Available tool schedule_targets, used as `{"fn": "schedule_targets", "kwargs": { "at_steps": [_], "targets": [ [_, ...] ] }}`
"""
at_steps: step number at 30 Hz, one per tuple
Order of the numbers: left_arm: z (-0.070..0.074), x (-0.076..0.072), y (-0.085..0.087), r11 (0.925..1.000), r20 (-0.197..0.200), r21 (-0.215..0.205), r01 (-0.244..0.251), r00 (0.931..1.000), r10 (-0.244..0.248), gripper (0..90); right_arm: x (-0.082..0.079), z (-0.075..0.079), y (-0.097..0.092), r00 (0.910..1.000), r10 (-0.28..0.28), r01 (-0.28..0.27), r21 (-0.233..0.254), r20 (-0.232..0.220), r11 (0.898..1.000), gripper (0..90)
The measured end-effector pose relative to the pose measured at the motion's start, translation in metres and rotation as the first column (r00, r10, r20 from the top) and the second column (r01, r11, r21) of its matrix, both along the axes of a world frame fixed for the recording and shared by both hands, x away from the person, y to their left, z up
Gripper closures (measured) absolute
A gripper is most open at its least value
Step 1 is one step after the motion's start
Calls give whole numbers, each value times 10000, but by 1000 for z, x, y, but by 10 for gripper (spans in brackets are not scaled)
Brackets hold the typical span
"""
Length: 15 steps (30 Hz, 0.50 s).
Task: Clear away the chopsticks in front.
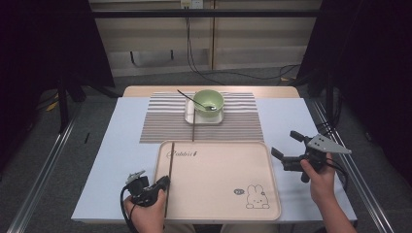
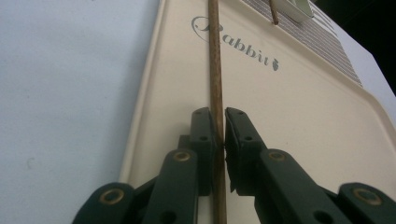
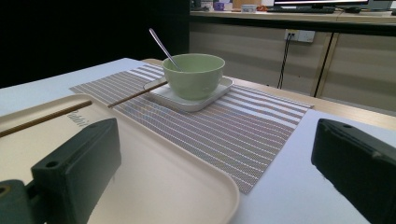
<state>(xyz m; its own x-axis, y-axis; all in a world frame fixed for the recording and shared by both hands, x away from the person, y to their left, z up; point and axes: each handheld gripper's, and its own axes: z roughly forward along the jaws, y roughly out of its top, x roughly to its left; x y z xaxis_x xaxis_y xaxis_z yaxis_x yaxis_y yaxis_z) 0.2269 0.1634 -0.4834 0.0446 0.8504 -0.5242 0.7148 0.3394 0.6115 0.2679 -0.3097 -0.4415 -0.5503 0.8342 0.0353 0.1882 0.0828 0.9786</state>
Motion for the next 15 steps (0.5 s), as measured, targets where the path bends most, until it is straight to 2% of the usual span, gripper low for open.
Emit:
{"fn": "schedule_targets", "kwargs": {
  "at_steps": [8,13,15],
  "targets": [
    [4,2,0,10000,4,-17,53,10000,-53,785,0,0,0,10000,-8,8,26,-55,10000,12],
    [9,7,1,9998,157,143,162,9997,-164,744,0,0,1,10000,-7,7,23,-46,10000,12],
    [11,9,1,9998,314,31,181,9993,-182,698,0,0,1,10000,-7,7,19,-47,10000,12]
  ]
}}
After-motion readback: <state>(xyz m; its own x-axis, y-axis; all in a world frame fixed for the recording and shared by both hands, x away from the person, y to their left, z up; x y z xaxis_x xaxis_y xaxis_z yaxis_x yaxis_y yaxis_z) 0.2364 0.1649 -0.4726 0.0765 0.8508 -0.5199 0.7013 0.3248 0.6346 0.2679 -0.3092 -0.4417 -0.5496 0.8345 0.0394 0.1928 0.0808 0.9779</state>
